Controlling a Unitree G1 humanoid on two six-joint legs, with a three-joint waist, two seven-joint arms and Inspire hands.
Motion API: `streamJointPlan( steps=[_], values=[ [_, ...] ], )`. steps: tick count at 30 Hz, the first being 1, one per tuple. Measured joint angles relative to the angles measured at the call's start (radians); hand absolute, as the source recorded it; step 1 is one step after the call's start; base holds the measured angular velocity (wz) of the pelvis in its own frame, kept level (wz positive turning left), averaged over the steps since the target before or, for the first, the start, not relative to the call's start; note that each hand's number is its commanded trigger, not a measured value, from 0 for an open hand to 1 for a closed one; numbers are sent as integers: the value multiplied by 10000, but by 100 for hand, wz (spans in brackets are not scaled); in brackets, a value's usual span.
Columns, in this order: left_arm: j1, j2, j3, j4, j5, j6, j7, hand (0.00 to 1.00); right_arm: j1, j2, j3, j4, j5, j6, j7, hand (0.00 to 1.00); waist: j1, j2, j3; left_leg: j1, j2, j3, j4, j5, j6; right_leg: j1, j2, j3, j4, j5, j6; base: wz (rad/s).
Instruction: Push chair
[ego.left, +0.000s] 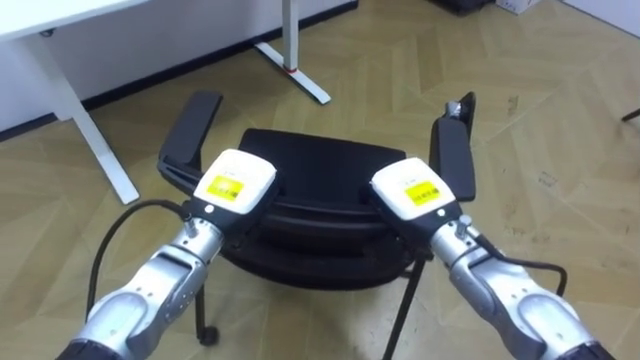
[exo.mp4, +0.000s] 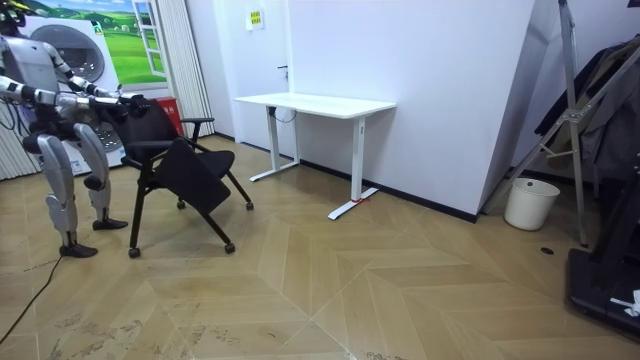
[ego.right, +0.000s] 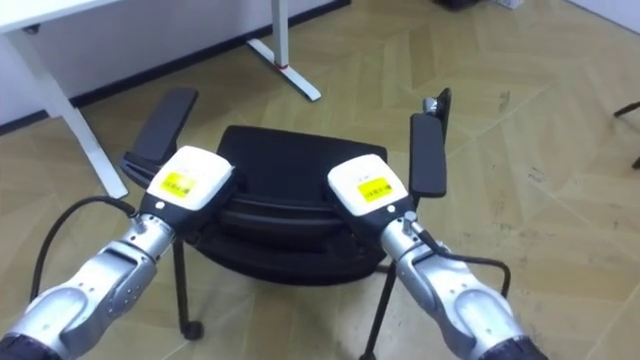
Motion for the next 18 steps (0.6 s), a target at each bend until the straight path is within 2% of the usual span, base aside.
streamJointPlan(
  steps=[3, 6, 8, 9, 10, 11, 12, 13, 14, 15, 16, 17, 18],
  values=[
    [-234, -139, -39, 441, 40, -148, -32, 100, 12, 9, -8, 267, 16, -115, -61, 100, -40, 54, 6, -418, 343, -74, 1029, -550, -208, 75, 260, -480, 605, -567, -183, 39],
    [-223, -201, -58, 502, 35, -154, 4, 100, 146, -4, -22, 208, 10, -141, -125, 100, -72, 32, -17, -600, 434, -28, 1543, -548, -282, -7, 291, -734, 1003, -983, -319, 34],
    [-203, -201, -61, 590, 38, -154, 104, 100, 185, 9, -17, 174, -59, -154, -181, 100, -70, 31, -40, -1015, 608, 399, 2277, -472, -316, -86, 316, -834, 1201, -1127, -434, 28],
    [-201, -217, -59, 629, 37, -152, 227, 100, 209, -15, -23, 173, -81, -211, -291, 100, -92, 29, -32, -1632, 728, 527, 3292, -266, -217, -24, 280, -921, 1233, -1163, -520, 25],
    [-183, -208, -59, 643, 14, -158, 292, 100, 224, -13, -20, 193, -38, -246, -341, 100, -79, -13, -3, -1973, 735, 584, 3692, -212, -116, -16, 246, -916, 1333, -1194, -567, 24],
    [-146, -237, -68, 656, -6, -183, 405, 100, 263, -127, -14, 146, 66, -357, -382, 100, -46, -2, -25, -2422, 640, 780, 3290, -211, -106, -25, 221, -926, 1370, -1266, -596, 3],
    [-142, -283, -69, 618, -13, -235, 438, 100, 310, -288, -7, 44, 169, -439, -409, 100, 52, 47, -2, -2881, 639, 1192, 2314, -16, -94, -108, 232, -966, 1481, -1389, -611, -7],
    [-134, -316, -74, 620, -14, -250, 445, 100, 363, -351, -5, -27, 198, -435, -420, 100, 131, 161, -9, -3028, 646, 1286, 1816, 368, 20, -127, 217, -1009, 1560, -1482, -613, -41],
    [54, -395, -85, 656, -12, -263, 462, 100, 552, -383, 0, -53, 185, -434, -457, 100, 330, 186, -103, -3067, 558, 1365, 1348, 1121, 128, -51, 213, -907, 1588, -1631, -509, -31],
    [277, -404, -97, 517, -9, -294, 473, 100, 801, -415, 0, -157, 168, -449, -490, 100, 306, 226, -303, -2920, 303, 1304, 1172, 1449, 293, 71, 134, -932, 1590, -1763, -338, -14],
    [336, -406, -97, 423, -2, -295, 469, 100, 899, -468, -6, -249, 169, -449, -540, 100, 260, 75, -275, -2817, 163, 1292, 1077, 1513, 368, 126, 44, -972, 1597, -1793, -312, 23],
    [382, -394, -97, 249, 4, -295, 474, 100, 1060, -559, -59, -444, 162, -446, -692, 100, 243, 18, -332, -2677, -18, 1355, 869, 1619, 488, 170, -25, -945, 1604, -1833, -245, 19],
    [399, -384, -97, 171, 4, -295, 480, 100, 1095, -602, -64, -525, 130, -439, -740, 100, 258, -66, -329, -2642, -57, 1422, 822, 1661, 546, 175, -78, -917, 1607, -1849, -216, 6]
  ],
)
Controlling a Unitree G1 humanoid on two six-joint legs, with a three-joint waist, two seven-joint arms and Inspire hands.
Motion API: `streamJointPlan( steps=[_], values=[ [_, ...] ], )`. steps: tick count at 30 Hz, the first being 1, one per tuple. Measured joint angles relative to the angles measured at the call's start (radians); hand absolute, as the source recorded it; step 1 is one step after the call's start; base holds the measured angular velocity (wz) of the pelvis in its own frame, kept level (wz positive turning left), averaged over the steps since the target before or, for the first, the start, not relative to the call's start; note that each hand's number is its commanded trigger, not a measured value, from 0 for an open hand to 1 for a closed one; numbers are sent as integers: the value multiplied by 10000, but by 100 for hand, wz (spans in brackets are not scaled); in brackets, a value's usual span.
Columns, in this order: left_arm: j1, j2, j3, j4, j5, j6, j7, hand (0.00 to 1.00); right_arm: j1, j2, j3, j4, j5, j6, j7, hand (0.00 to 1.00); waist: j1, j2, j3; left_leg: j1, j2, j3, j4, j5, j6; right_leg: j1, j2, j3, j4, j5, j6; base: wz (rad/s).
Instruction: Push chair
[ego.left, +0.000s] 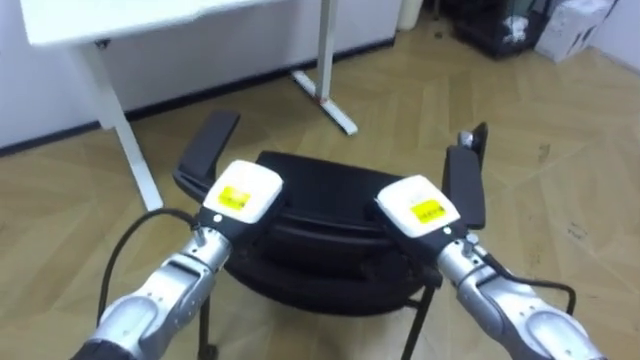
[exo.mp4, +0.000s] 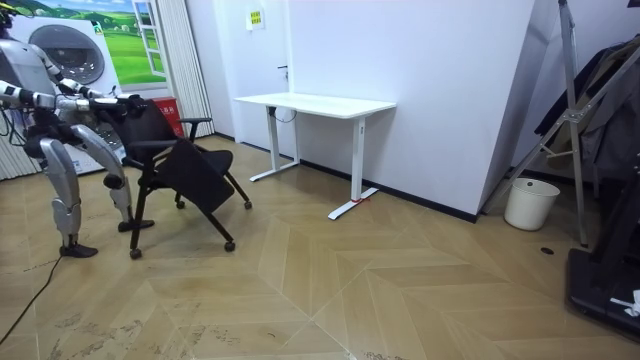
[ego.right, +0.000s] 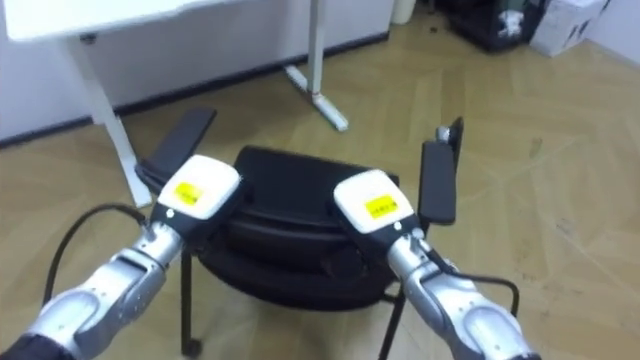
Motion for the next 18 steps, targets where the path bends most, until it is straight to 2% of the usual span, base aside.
streamJointPlan(
  steps=[3, 4, 6, 7, 8, 9, 10, 11, 12, 13, 14, 15, 16, 17, 18],
  values=[
    [-62, 2, 14, -99, -8, 17, 59, 100, -17, -2, -146, -111, -278, 34, -190, 100, 29, -91, 47, 89, -298, 102, -159, -33, 56, 34, -328, -100, 15, -96, 142, 3],
    [-110, 5, 14, -88, -28, 17, 67, 100, -62, -20, -152, -116, -292, 44, -207, 100, 46, -252, 132, 167, -441, 145, -168, -114, 122, 69, -506, -130, 139, -202, 226, 8],
    [-233, -8, 20, -26, -54, 16, 70, 100, -175, -26, -153, -86, -307, 64, -209, 100, 112, -294, 136, 224, -608, 217, -52, -375, 270, -22, -796, -173, 720, -353, 362, 0],
    [-402, -51, 21, 54, -55, 29, 10, 100, -312, -28, -155, 0, -307, 96, -232, 100, 163, -198, 169, 174, -615, 223, 119, -530, 331, -450, -1053, -383, 1937, -366, 409, 0],
    [-536, -54, 26, 116, -55, 32, -25, 100, -418, -18, -149, 83, -300, 120, -270, 100, 169, -198, 237, 133, -635, 233, 383, -707, 384, -986, -1404, -483, 3375, -247, 423, 6],
    [-575, -62, 26, 156, -54, 31, -17, 100, -456, -7, -142, 132, -298, 119, -276, 100, 168, -182, 260, 136, -636, 226, 530, -795, 406, -1194, -1532, -480, 3962, -102, 408, 8],
    [-645, -69, 24, 246, -52, 19, -25, 100, -488, 64, -142, 256, -292, 125, -309, 100, 201, -122, 291, 212, -615, 165, 773, -1080, 417, -1551, -1753, -512, 4931, 354, 293, 3],
    [-659, -74, 23, 363, -51, 5, -17, 100, -492, 189, -121, 436, -295, 124, -379, 100, 226, 12, 370, 430, -511, 98, 848, -1300, 505, -1797, -1902, -457, 5674, 980, 200, 0],
    [-657, -76, 14, 425, -49, -14, -6, 100, -493, 227, -99, 516, -299, 122, -397, 100, 258, 56, 389, 562, -483, 75, 848, -1393, 534, -1909, -1924, -388, 5945, 1347, 155, 0],
    [-632, -64, 3, 444, -49, -21, -9, 100, -482, 278, -67, 571, -292, 121, -399, 100, 271, 149, 386, 770, -476, -59, 827, -1529, 570, -2108, -1968, -332, 6403, 2076, 115, 0],
    [-629, 3, -38, 470, -49, -40, 15, 100, -463, 348, -64, 596, -292, 122, -404, 100, 271, 201, 393, 927, -492, -181, 712, -1596, 647, -2389, -1998, -192, 6811, 2437, 94, 0],
    [-634, 47, -36, 449, -53, -47, 33, 100, -468, 383, -64, 592, -292, 132, -408, 100, 321, 227, 403, 961, -489, -239, 676, -1631, 669, -2626, -1954, -61, 7003, 2318, 138, -4],
    [-643, 133, -35, 420, -71, -95, 90, 100, -484, 479, -19, 601, -298, 224, -410, 100, 362, 270, 421, 1060, -464, -327, 557, -1656, 680, -3141, -1848, -55, 7183, 1838, 185, 0],
    [-648, 238, -36, 464, -83, -152, 181, 100, -482, 512, 102, 523, -300, 331, -427, 100, 333, 324, 443, 1179, -459, -479, 460, -1685, 686, -3637, -1626, -41, 6998, 1492, 169, 22],
    [-643, 313, -32, 567, -89, -240, 243, 100, -457, 564, 172, 535, -296, 378, -444, 100, 297, 350, 434, 1354, -456, -615, 320, -1711, 674, -4120, -1278, 104, 6305, 1302, 202, 32]
  ],
)
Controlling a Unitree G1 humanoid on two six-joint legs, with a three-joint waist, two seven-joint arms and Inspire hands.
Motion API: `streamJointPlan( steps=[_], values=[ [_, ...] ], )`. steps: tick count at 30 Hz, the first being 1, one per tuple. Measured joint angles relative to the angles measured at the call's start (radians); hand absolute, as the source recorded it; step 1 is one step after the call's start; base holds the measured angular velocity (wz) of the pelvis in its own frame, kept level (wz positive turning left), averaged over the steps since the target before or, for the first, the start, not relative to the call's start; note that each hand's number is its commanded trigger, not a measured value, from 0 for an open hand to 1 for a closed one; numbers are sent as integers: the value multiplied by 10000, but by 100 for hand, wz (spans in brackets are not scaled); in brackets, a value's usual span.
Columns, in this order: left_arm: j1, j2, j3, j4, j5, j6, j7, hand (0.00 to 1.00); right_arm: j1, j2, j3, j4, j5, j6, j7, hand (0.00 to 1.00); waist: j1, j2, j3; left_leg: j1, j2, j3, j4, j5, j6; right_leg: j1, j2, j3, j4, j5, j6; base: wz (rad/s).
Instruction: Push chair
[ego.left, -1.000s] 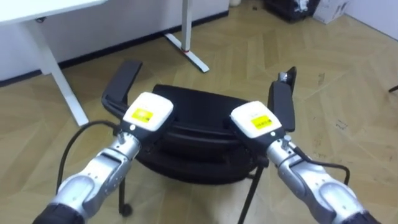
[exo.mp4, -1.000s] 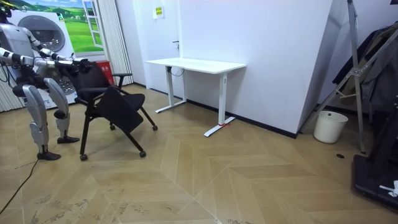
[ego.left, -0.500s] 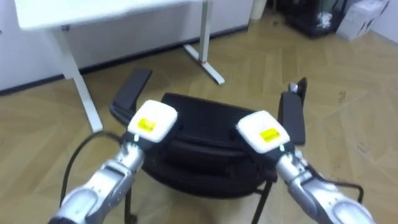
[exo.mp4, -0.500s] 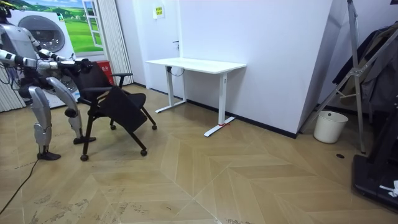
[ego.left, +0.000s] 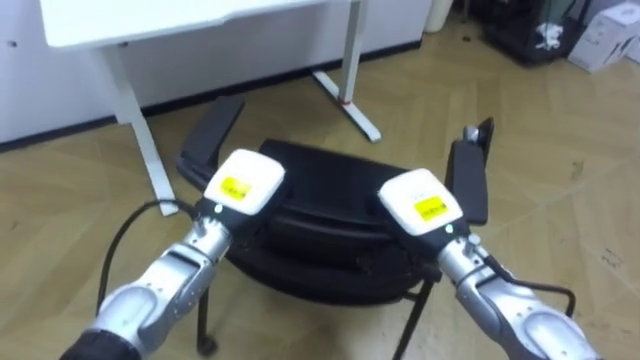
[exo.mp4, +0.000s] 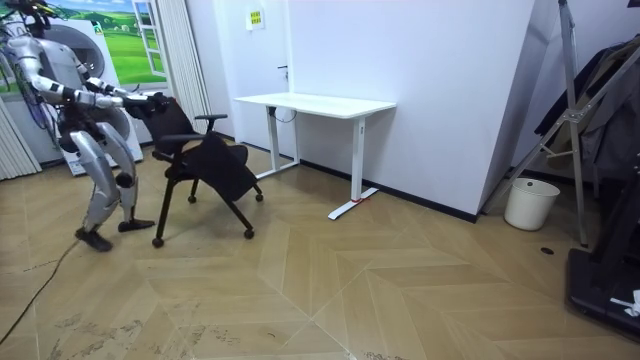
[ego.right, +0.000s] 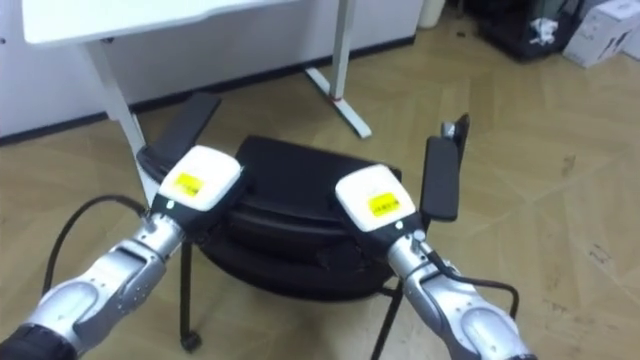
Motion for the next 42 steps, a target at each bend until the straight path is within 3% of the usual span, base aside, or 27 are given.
streamJointPlan(
  steps=[3, 4, 5, 7, 8, 9, 10, 11, 14, 16, 17, 18, 19, 20, 21, 22, 23, 27, 30, 31, 32, 33, 34, 35, 37, 39, 42],
  values=[
    [71, 46, -12, 113, -21, -71, 50, 100, 38, 78, 130, 41, 6, 33, 3, 100, -94, 24, -11, 383, -8, -227, -136, -183, -45, -589, 573, 194, -2260, 79, -45, 37],
    [149, 12, -7, 132, -37, -72, 87, 100, 93, 72, 128, 32, 0, 33, 12, 100, -125, 16, -35, 576, -38, -338, -155, -321, -77, -653, 783, 239, -3473, 258, -162, 43],
    [159, -98, -25, 239, -32, -65, 107, 100, 38, 52, 79, 149, 0, 31, 92, 100, -197, -7, -159, 733, -79, -536, -203, -431, -157, -447, 1001, 315, -4643, 711, -187, 46],
    [164, -238, -37, 246, 18, 70, 206, 100, -80, -70, 66, 194, 0, -51, 116, 100, -284, -50, -202, 948, -206, -867, -213, -545, -266, -137, 1184, 428, -6023, 1330, -254, 51],
    [179, -250, 5, 310, -83, 81, 225, 100, -140, -79, 66, 130, -55, -101, 167, 100, -295, -77, -297, 1099, -209, -1010, -198, -715, -383, 52, 1284, 548, -6208, 1849, -551, 43],
    [194, -250, 4, 356, -151, 80, 231, 100, -148, -64, 68, 123, -141, -105, 186, 100, -278, -51, -328, 1155, -170, -1079, -196, -799, -461, 192, 1328, 513, -6143, 1899, -679, 37],
    [180, -256, 32, 394, -228, 95, 230, 100, -239, -46, 72, 136, -245, -108, 195, 100, -271, -8, -297, 1362, -66, -1154, -234, -943, -623, 337, 1365, 299, -5956, 1897, -1074, 36],
    [172, -328, 128, 417, -232, 122, 213, 100, -386, -52, 72, 187, -276, -127, 301, 100, -275, 45, -326, 1432, 166, -1003, -281, -1042, -779, 371, 1440, 110, -5727, 1551, -1205, 46],
    [148, -344, 424, 135, -36, 176, 211, 100, -762, 2, 44, 237, -373, -131, 439, 100, -218, 34, -304, 1555, 673, -802, -232, -1295, -1164, 414, 1657, -255, -5242, 813, -1443, 32],
    [84, -307, 450, 170, -23, 181, 210, 100, -860, 51, 45, 296, -344, -132, 496, 100, -206, 7, -264, 1501, 880, -718, 574, -1361, -1287, 666, 1749, -491, -5063, 362, -1516, 32],
    [93, -296, 441, 166, -21, 181, 203, 100, -860, 67, 48, 322, -323, -150, 510, 100, -74, -93, -197, 1238, 1028, -663, 1561, -1320, -1351, 849, 1797, -527, -4903, 79, -1563, 10],
    [116, -292, 437, 179, -26, 180, 202, 100, -859, 69, 50, 343, -317, -170, 525, 100, 8, -92, -180, 1079, 1129, -595, 2142, -1268, -1436, 964, 1842, -531, -4829, -27, -1559, 10],
    [158, -302, 413, 177, -49, 181, 200, 100, -846, 73, 51, 385, -308, -215, 553, 100, 19, -4, -146, 671, 1404, -524, 3282, -1055, -1644, 1270, 1940, -699, -4782, -211, -1680, 24],
    [170, -331, 393, 208, -61, 186, 176, 100, -845, 75, 50, 479, -286, -283, 544, 100, -2, -15, -148, 351, 1593, -433, 4147, -654, -1657, 1529, 1992, -812, -4756, -416, -1731, 31],
    [181, -335, 393, 244, -59, 200, 172, 100, -852, 75, 50, 509, -274, -304, 539, 100, 15, -39, -142, 265, 1638, -401, 4429, -441, -1663, 1648, 2003, -842, -4759, -493, -1758, 28],
    [220, -345, 394, 222, -59, 227, 175, 100, -862, 87, 50, 580, -290, -335, 478, 100, 56, -99, -124, 115, 1736, -252, 4859, -7, -1648, 1836, 2006, -851, -4781, -630, -1785, 18],
    [270, -344, 398, 188, -58, 278, 202, 100, -867, 68, 44, 597, -301, -368, 426, 100, 57, -132, -115, -61, 1737, -218, 5134, 139, -1602, 2002, 1986, -894, -4799, -770, -1796, 23],
    [289, -465, 374, 118, -21, 377, 363, 100, -895, -3, 38, 599, -298, -377, 338, 100, 116, -281, -70, -1294, 1674, -102, 4928, 16, -1489, 2405, 1921, -1151, -4999, -1030, -1791, 15],
    [408, -466, 280, -15, -15, 459, 411, 100, -736, -24, 27, 578, -298, -401, 216, 100, 167, -437, -59, -2032, 1213, 163, 2639, 97, -1509, 2923, 1866, -1352, -5542, -1107, -1674, 13],
    [524, -426, 279, -189, -12, 502, 412, 100, -652, -31, 26, 522, -306, -413, 112, 100, 221, -461, -85, -2089, 1021, 310, 1261, 272, -1645, 3066, 1884, -1321, -5667, -1131, -1629, -14],
    [619, -381, 283, -381, -3, 547, 411, 100, -596, -54, 25, 459, -338, -411, -3, 100, 296, -479, -113, -2075, 883, 330, 37, 721, -1461, 3171, 1891, -1264, -5757, -1184, -1584, -27],
    [696, -358, 294, -505, -2, 601, 417, 100, -580, -78, 25, 380, -362, -405, -24, 100, 367, -476, -126, -2038, 730, 343, -766, 1475, -1300, 3319, 1889, -1157, -5894, -1219, -1523, -25],
    [718, -356, 297, -530, -2, 605, 418, 100, -559, -86, 25, 348, -378, -396, -25, 100, 414, -484, -156, -1928, 653, 345, -1062, 1818, -1244, 3369, 1882, -1071, -5951, -1241, -1481, -23],
    [737, -354, 317, -552, -3, 605, 420, 100, -527, -102, 25, 255, -402, -355, -23, 100, 457, -497, -193, -1678, 484, 353, -1498, 2448, -1096, 3490, 1851, -952, -6074, -1288, -1374, -13],
    [740, -328, 376, -641, -3, 616, 418, 100, -543, -103, 25, 142, -441, -282, -35, 100, 480, -537, -251, -1380, 216, 349, -1857, 2893, -949, 3589, 1672, -791, -6059, -1406, -1171, -16],
    [745, -294, 389, -661, -6, 652, 398, 100, -555, -89, 25, 130, -509, -245, -39, 100, 550, -659, -302, -1153, -37, 494, -1789, 2863, -764, 3763, 1425, -599, -6065, -1528, -951, -20],
    [735, -386, 487, -747, -9, 756, 290, 100, -668, -97, 23, 122, -529, -166, -36, 100, 642, -754, -274, -946, -302, 900, -1438, 2253, -570, 3844, 979, -168, -5611, -1712, -612, -18]
  ],
)
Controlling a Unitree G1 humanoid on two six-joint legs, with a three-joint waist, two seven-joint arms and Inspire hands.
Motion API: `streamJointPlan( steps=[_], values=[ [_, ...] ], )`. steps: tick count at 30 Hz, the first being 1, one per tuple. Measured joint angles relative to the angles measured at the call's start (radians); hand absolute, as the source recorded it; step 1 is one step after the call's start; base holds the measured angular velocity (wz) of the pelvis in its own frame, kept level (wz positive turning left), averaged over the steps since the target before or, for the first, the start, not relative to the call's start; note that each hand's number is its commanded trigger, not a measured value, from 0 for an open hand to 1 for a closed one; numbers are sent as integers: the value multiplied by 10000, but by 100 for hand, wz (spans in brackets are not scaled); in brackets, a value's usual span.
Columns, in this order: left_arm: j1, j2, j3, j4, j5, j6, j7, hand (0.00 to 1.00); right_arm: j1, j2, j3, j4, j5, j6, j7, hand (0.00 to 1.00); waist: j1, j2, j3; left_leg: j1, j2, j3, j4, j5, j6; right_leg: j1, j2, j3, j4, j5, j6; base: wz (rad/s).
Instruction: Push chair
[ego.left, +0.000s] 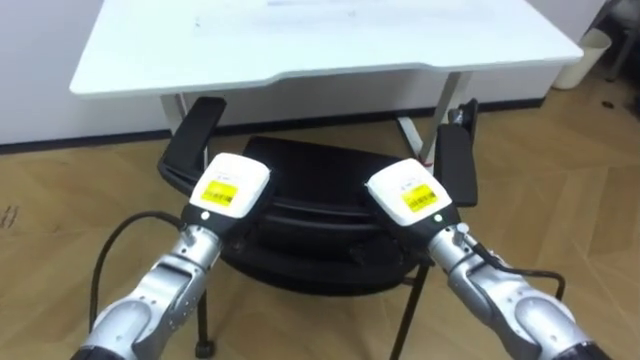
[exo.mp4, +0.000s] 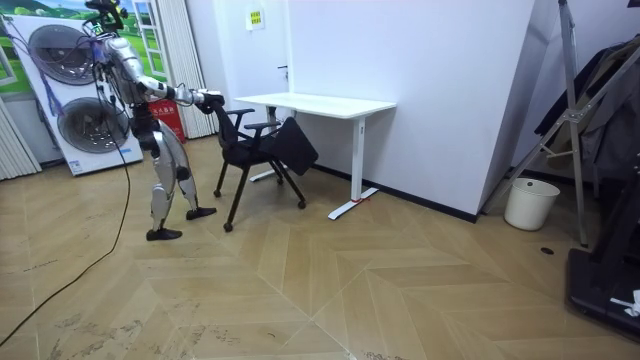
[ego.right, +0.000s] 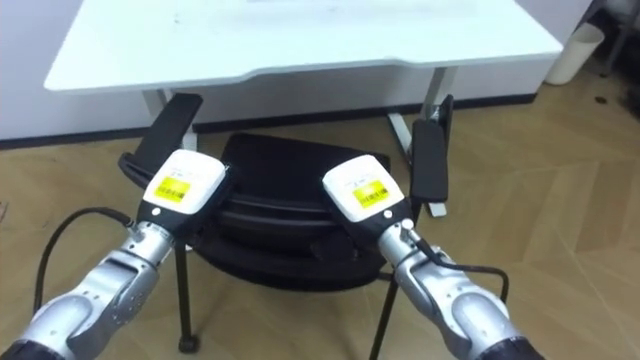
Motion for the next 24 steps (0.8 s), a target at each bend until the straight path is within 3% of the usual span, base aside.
streamJointPlan(
  steps=[2, 3, 4, 6, 7, 8, 9, 10, 11, 13, 14, 16, 17, 18, 19, 20, 22, 24],
  values=[
    [-48, -74, -2, 18, 1, 32, -179, 100, 34, -25, 2, 37, 16, 16, 12, 100, 57, -15, 41, 310, -85, 127, 230, -488, 159, -620, -623, 14, 2153, 42, 309, -6],
    [-48, -68, -19, 19, 6, 32, -187, 100, 52, -24, 2, 42, 28, 15, 14, 100, 51, -3, 78, 415, -92, 125, 337, -646, 184, -817, -775, 0, 2790, 170, 483, -7],
    [-41, -54, -35, 20, 7, 29, -195, 100, 75, -9, 3, 47, 34, 11, 27, 100, 46, 101, 180, 574, -57, 116, 602, -1018, 243, -1094, -1018, -5, 3881, 630, 618, -9],
    [-48, -30, -36, 34, 7, 3, -251, 100, 98, 34, 34, 94, 116, 10, 20, 100, 50, 163, 231, 796, -35, 131, 917, -1466, 325, -1429, -1301, 12, 5060, 1416, 582, -10],
    [-48, -5, -50, 38, 12, -4, -274, 100, 115, 100, 38, 162, 134, 11, 14, 100, 31, 200, 238, 963, 1, 87, 1032, -1709, 359, -1587, -1402, -3, 5583, 2004, 580, -8],
    [-58, 27, -78, 53, 13, -40, -265, 100, 151, 162, 39, 194, 141, 22, 7, 100, 21, 339, 241, 1107, 75, -44, 1049, -1954, 407, -1812, -1392, 10, 6039, 2231, 590, -9],
    [-67, 44, -87, 57, 4, -54, -258, 100, 154, 194, 39, 203, 144, 35, 4, 100, 27, 383, 220, 1167, 130, -55, 1017, -2038, 431, -2016, -1390, 14, 6254, 2058, 602, -8],
    [-112, 77, -95, 103, -3, -77, -192, 100, 152, 213, 81, 158, 146, 124, -9, 100, 20, 480, 209, 1277, 281, -61, 967, -2085, 350, -2572, -1346, 40, 6520, 1627, 589, -8],
    [-145, 103, -93, 161, -12, -126, -136, 100, 168, 227, 120, 149, 140, 198, -83, 100, 30, 642, 266, 1438, 453, -74, 909, -2160, 313, -3156, -1207, 136, 6346, 1347, 587, -5],
    [-170, 221, -94, 288, -10, -292, -72, 100, 270, 331, 272, 119, 148, 408, -197, 100, 42, 679, 265, 1773, 514, -139, 627, -2221, 231, -3937, -919, 511, 5137, 1238, 609, 6],
    [-164, 328, -81, 348, -11, -401, -53, 100, 322, 427, 352, 110, 150, 501, -200, 100, 13, 618, 240, 1987, 532, -185, 538, -2380, 208, -4256, -728, 830, 3825, 1287, 579, 26],
    [-87, 414, -66, 435, -10, -498, -31, 100, 435, 572, 394, 157, 144, 501, -181, 100, -157, 567, 199, 2311, 598, -406, 527, -2612, 15, -4328, -465, 1175, 1541, 1790, 544, 42],
    [-22, 379, -69, 447, -48, -488, 34, 100, 447, 603, 389, 156, 125, 545, -153, 100, -354, 563, 59, 2492, 648, -706, 536, -2811, -80, -3999, -369, 1258, 519, 2254, 519, 44],
    [-18, 355, -73, 482, -48, -473, 31, 100, 376, 584, 404, 198, 122, 534, -92, 100, -346, 547, 1, 2606, 665, -791, 534, -2864, -188, -3849, -246, 1423, 13, 2552, 539, 31],
    [28, 296, -77, 437, -1, -395, 141, 100, 283, 516, 408, 280, 136, 450, -58, 100, -234, 558, -38, 2714, 832, -886, 569, -3015, -415, -3582, 124, 1677, -365, 3303, 365, 31],
    [-20, 240, -6, 430, -16, -339, 215, 100, 213, 503, 387, 201, 118, 486, -183, 100, -286, 723, -73, 2705, 991, -1138, 681, -3181, -611, -3330, 312, 1547, -255, 3538, 150, 42],
    [148, 184, -95, 259, -5, -371, 277, 100, 232, 65, 400, 28, 166, 296, -148, 100, -362, 798, -75, 2798, 1190, -1290, 601, -3119, -761, -3197, 378, 1138, -36, 3161, -18, 52],
    [120, -183, -68, 171, 32, -57, 162, 100, 36, -137, 351, -32, 175, 253, 182, 100, -296, 799, -48, 2963, 1439, -1287, 470, -3076, -867, -3141, 535, 852, 323, 2609, -204, 42]
  ],
)
